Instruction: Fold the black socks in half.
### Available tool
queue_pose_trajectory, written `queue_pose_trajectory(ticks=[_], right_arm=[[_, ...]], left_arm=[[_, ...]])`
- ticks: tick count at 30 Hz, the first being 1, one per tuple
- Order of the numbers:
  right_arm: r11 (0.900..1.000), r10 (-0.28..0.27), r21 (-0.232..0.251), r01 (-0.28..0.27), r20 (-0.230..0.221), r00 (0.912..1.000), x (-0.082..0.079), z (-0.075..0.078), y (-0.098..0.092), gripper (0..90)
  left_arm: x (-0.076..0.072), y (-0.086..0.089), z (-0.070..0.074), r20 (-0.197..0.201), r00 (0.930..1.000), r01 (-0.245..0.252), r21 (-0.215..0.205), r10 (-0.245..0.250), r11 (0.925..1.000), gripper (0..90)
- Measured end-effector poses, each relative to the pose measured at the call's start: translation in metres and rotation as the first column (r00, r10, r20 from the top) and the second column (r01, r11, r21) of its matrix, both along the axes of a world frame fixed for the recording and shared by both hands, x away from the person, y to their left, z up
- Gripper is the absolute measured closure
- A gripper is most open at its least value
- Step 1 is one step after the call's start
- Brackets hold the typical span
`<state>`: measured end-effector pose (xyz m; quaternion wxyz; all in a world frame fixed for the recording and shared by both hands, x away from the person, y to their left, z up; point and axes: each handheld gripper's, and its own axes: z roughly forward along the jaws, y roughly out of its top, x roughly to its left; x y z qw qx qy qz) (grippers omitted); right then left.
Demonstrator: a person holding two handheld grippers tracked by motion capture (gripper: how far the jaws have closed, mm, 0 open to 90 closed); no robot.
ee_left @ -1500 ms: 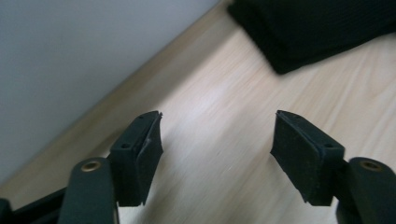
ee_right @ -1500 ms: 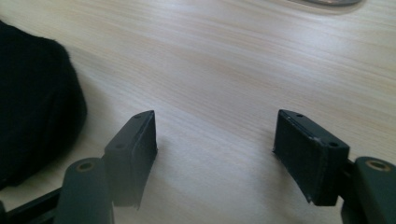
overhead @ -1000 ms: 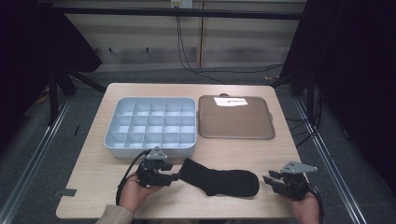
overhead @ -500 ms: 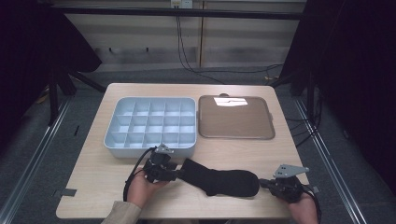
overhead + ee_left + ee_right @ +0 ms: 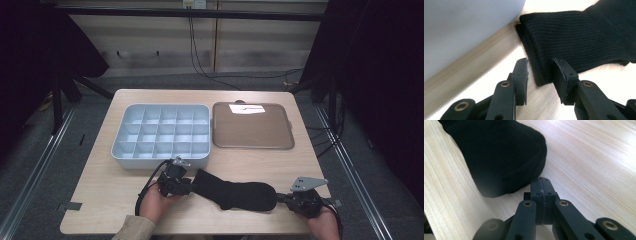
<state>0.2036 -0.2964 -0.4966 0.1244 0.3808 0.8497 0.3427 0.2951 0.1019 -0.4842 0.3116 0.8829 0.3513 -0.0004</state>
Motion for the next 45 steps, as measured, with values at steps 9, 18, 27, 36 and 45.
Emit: queue_pose_trajectory(ticks=[9,18,27,36,45], right_arm=[[1.000,0.004,0.002,-0.004,-0.004,1.0000,0.000,0.000,0.002,90.0],[1.000,0.007,0.017,-0.007,-0.009,0.9999,0.001,-0.001,0.003,90.0],[1.000,0.008,0.021,-0.008,-0.010,0.9999,0.001,-0.001,0.002,90.0],[1.000,0.013,0.028,-0.012,-0.012,0.9998,0.002,-0.001,0.003,90.0],[0.999,0.017,0.030,-0.016,-0.016,0.9997,0.002,-0.001,0.005,90.0]], left_arm=[[-0.005,-0.004,0.001,0.035,0.9994,0.000,0.048,-0.001,0.9988,72.8],[-0.005,-0.005,0.002,-0.001,1.0000,0.008,0.044,-0.008,0.9990,82.0],[-0.005,-0.002,0.010,-0.032,0.9994,0.011,0.025,-0.010,0.9996,83.2],[-0.005,0.006,0.026,-0.044,0.9989,0.015,-0.039,-0.017,0.9991,84.0],[-0.008,0.008,0.039,-0.054,0.9980,0.029,-0.080,-0.033,0.9964,84.2]])
